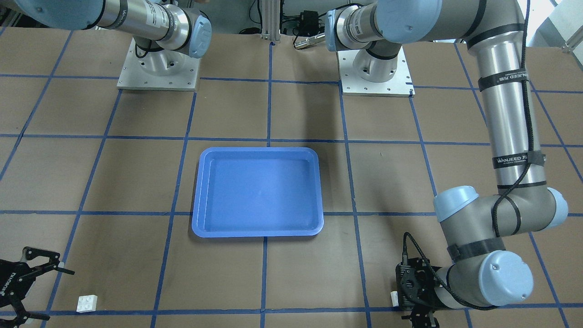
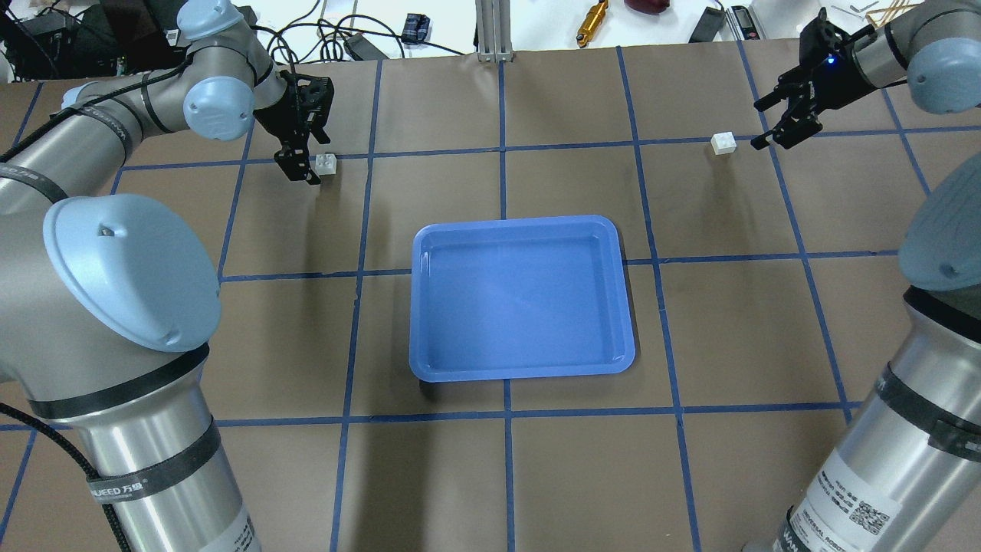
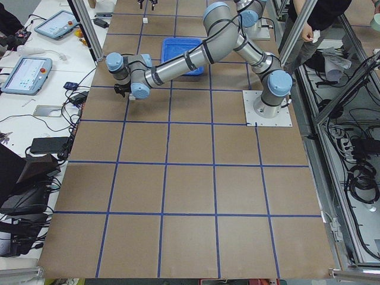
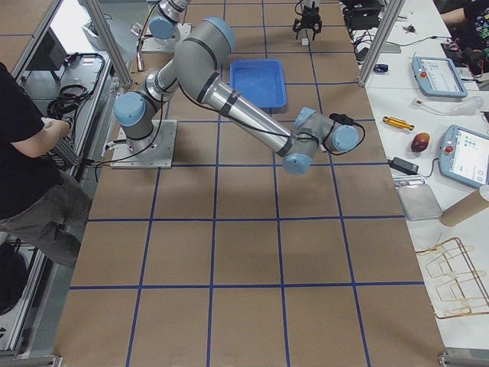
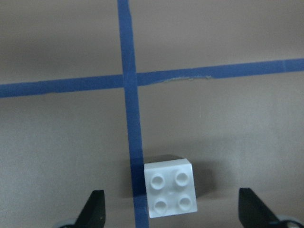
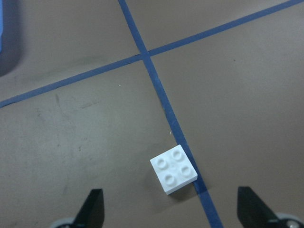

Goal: Assemble white blocks and place on blue tray

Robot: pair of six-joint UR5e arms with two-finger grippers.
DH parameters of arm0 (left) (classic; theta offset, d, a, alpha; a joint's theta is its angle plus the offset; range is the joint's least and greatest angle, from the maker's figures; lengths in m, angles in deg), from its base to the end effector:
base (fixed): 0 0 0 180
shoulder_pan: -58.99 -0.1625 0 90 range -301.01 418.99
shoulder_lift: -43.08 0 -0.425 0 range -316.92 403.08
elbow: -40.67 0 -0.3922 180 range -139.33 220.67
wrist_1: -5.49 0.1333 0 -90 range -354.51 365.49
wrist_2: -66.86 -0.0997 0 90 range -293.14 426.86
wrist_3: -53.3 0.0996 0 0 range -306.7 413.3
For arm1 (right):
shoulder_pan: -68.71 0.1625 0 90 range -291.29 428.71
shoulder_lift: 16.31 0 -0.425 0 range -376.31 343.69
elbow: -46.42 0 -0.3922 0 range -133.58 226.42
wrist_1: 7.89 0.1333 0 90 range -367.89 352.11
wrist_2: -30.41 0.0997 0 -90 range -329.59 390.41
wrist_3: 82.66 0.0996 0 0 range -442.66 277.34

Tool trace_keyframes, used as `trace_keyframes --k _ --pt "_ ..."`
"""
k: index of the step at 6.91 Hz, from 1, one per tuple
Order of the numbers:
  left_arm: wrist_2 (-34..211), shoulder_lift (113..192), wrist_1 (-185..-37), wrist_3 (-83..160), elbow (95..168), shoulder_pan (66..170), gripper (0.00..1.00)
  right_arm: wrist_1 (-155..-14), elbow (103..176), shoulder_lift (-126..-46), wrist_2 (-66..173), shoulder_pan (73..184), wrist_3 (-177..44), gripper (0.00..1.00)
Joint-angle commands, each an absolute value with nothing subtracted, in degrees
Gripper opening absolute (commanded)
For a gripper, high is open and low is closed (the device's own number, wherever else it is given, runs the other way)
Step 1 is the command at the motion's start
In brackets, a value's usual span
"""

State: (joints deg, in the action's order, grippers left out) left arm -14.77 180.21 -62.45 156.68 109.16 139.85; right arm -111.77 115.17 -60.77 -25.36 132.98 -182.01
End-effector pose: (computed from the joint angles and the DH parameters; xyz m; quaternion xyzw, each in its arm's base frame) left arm -0.0254 -0.7724 0.1775 -0.7289 -0.6800 0.0434 0.0663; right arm -0.1524 -0.7524 0.1998 -0.5489 0.7780 -0.2201 0.2121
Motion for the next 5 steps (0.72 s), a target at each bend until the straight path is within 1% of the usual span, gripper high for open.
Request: trace_keyframes --k 1,4,5 --pt "-14.79 180.02 -62.44 156.66 109.67 139.85 0.99 -111.86 113.39 -58.15 -25.40 132.96 -182.67 1.00" --pt "-14.70 180.19 -62.44 156.57 109.67 139.93 0.78 -112.12 113.21 -56.48 -24.70 133.13 -183.63 0.99" --pt "-14.70 180.10 -62.44 156.57 109.67 139.85 0.66 -115.08 113.21 -55.17 -24.70 133.22 -185.73 0.98"
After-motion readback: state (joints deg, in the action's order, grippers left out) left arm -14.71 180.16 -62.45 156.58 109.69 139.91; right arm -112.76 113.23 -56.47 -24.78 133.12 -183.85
